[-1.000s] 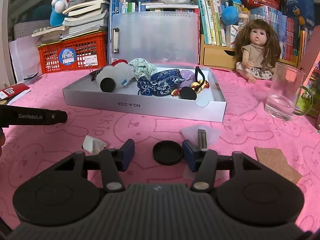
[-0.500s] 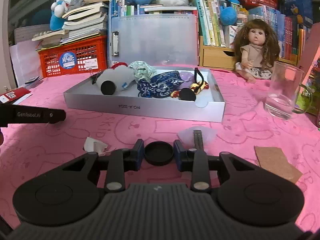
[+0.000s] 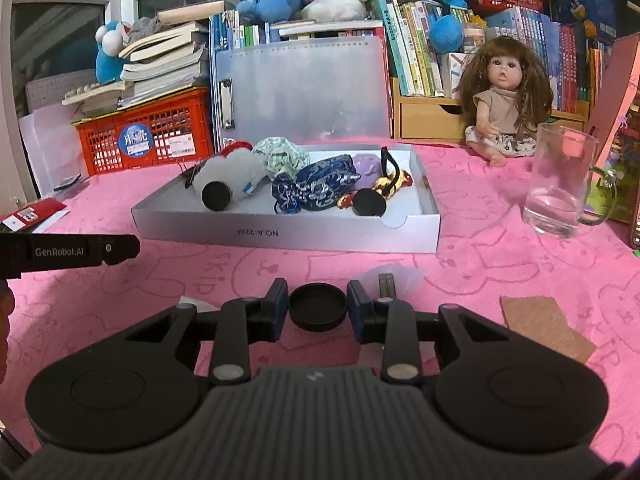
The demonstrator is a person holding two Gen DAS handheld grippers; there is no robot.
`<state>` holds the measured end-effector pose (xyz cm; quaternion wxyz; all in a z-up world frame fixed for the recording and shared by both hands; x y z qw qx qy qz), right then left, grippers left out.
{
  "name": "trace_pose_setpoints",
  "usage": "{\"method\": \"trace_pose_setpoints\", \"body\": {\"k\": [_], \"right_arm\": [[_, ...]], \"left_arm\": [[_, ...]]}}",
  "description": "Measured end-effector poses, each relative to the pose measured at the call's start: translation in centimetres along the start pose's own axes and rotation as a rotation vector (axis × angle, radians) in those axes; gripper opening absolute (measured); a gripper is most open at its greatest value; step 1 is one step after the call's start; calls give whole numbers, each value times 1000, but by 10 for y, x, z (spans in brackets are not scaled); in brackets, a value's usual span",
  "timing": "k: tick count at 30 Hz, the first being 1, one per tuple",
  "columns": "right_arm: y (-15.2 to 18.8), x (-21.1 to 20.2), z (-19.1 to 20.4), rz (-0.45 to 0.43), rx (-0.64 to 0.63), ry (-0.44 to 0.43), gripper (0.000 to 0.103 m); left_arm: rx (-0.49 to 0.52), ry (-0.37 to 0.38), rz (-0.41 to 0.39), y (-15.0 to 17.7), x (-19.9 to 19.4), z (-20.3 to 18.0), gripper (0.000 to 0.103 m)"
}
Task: Organize objects
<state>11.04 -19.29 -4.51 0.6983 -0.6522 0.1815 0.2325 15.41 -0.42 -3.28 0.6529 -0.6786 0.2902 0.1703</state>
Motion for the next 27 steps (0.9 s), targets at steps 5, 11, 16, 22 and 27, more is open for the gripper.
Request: {"method": "trace_pose_setpoints", "body": {"k": [5, 11, 16, 22, 27], "right_arm": [[-5, -3, 0, -9, -4, 0, 36], [-7, -3, 1, -12, -4, -4, 36], [-9, -3, 1, -14, -3, -4, 36], [-15, -2, 2, -24, 0, -7, 36], [-19, 0, 2, -18, 9, -8, 36]], "left_arm": [[3, 7, -8, -4, -3, -4, 30], [1, 14, -11, -6, -4, -6, 30], [5, 21, -13, -9, -4, -9, 30], [12, 36, -22, -16, -3, -16, 30], [24, 49, -30, -20, -3, -23, 30]]}}
Point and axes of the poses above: each gripper's, at about its wrist camera, not at the fingertips, and x roughly the way its jaws point, z to its left, y to its underside, the point moved 8 cm from there along x, roughly the way its jaws point, and after that the axes turned 6 degrees about z, right-handed, at the moved point
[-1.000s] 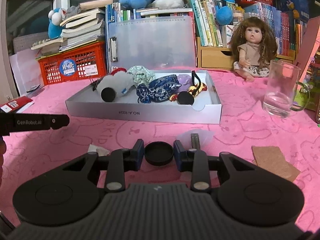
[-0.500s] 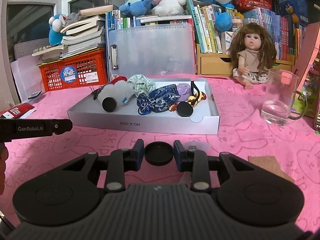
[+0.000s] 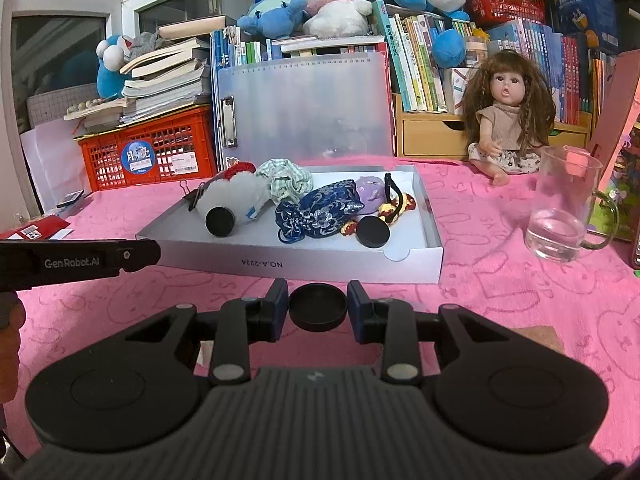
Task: Organize objects
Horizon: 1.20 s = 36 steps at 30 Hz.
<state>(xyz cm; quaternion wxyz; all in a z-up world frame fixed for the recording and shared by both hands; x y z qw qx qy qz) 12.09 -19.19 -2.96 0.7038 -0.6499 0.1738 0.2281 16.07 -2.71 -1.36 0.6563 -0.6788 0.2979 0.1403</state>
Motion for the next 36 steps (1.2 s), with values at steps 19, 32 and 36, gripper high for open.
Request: {"method": "trace_pose_setpoints", "body": {"k": [19, 32, 36], "right_arm": [[-15, 0, -5, -16, 14, -1, 36], [-29, 4, -7, -34, 19, -1, 36], [-33, 7, -11, -36, 29, -3, 36]], "left_arm": [[-3, 23, 2, -8, 6, -5, 30], [-11, 41, -5, -18, 11, -7, 30], [-22, 46, 1, -21, 15, -5, 30]]}}
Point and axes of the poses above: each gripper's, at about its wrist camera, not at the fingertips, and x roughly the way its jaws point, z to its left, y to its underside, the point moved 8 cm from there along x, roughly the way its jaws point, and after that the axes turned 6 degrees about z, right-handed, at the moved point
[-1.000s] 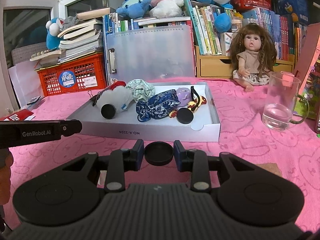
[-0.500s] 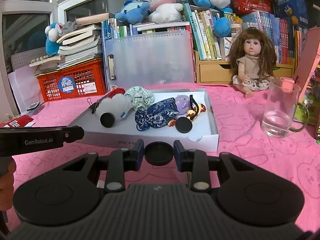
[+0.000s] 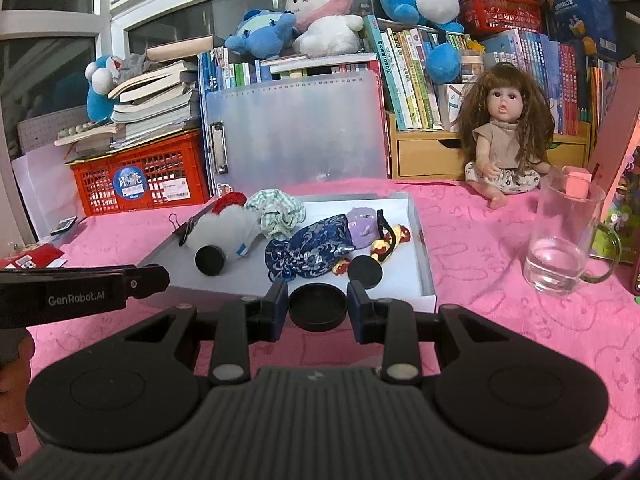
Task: Organize objects
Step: 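Lift the black cap with the left gripper and carry it into the tray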
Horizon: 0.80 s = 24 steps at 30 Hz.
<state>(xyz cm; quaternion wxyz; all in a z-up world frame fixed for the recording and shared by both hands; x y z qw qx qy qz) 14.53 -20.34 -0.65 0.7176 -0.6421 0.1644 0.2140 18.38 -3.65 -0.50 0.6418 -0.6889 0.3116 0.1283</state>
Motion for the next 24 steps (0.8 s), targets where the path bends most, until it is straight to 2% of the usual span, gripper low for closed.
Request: {"method": "trace_pose_setpoints", "body": {"k": [13, 24], "right_arm": [[-9, 10, -3, 1, 17, -5, 36], [-17, 32, -9, 36, 49, -12, 36]], "left_arm": [[-33, 2, 15, -10, 18, 6, 30], [-55, 15, 21, -15, 30, 12, 30]]}}
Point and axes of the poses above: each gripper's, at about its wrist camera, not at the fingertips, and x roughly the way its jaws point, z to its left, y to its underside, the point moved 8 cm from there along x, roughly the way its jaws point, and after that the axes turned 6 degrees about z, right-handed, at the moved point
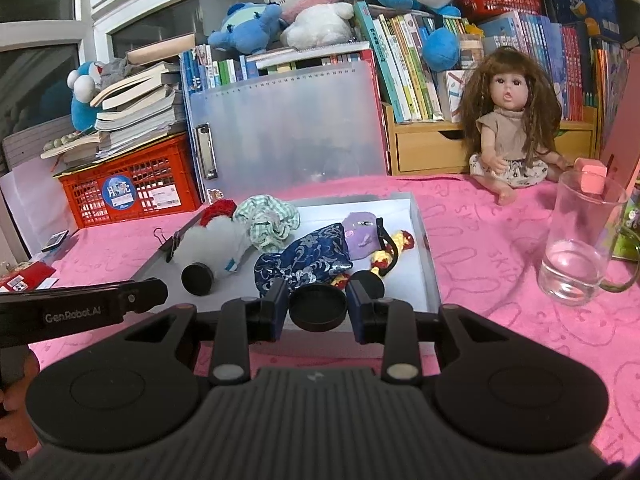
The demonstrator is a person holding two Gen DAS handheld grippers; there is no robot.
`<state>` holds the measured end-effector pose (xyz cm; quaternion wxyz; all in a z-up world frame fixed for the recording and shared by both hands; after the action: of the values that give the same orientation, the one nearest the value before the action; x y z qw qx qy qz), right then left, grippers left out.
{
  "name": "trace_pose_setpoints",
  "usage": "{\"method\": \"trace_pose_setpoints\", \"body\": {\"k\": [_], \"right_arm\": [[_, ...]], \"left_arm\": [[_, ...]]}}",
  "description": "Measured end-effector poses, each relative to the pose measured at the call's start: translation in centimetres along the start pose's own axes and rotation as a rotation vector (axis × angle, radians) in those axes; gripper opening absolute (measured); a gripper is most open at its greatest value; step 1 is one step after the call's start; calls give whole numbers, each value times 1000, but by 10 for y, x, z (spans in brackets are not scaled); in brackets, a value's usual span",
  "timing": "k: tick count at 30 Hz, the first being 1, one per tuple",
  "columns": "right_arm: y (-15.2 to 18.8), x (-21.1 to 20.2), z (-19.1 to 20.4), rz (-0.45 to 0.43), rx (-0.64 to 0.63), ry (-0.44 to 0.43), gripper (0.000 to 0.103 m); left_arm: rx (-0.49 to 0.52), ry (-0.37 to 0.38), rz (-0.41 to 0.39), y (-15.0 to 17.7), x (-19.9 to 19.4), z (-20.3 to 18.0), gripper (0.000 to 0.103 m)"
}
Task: Organize objects
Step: 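Lift the black cap with the left gripper and carry it into the tray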
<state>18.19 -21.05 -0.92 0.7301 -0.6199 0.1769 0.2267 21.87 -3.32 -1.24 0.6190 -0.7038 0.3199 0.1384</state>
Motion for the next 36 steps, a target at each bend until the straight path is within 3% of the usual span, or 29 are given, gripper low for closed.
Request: {"method": "trace_pose_setpoints", "body": {"k": [19, 36], "right_arm": [[-9, 36, -6, 44, -1, 23, 36], [-3, 57, -13, 98, 45, -8, 36]], "left_arm": [[-9, -59, 20, -7, 30, 17, 30], [10, -79, 60, -5, 56, 12, 30]]}}
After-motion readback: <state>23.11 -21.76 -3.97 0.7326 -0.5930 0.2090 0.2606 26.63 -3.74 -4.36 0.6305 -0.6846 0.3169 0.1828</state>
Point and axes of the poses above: each gripper's, at about its wrist camera, not at the fingertips, and x roughly the way its jaws point, z to its left, y to its underside, the point moved 8 cm from there along x, roughly the way its jaws point, and after that the axes turned 6 degrees about z, right-handed, at the moved point
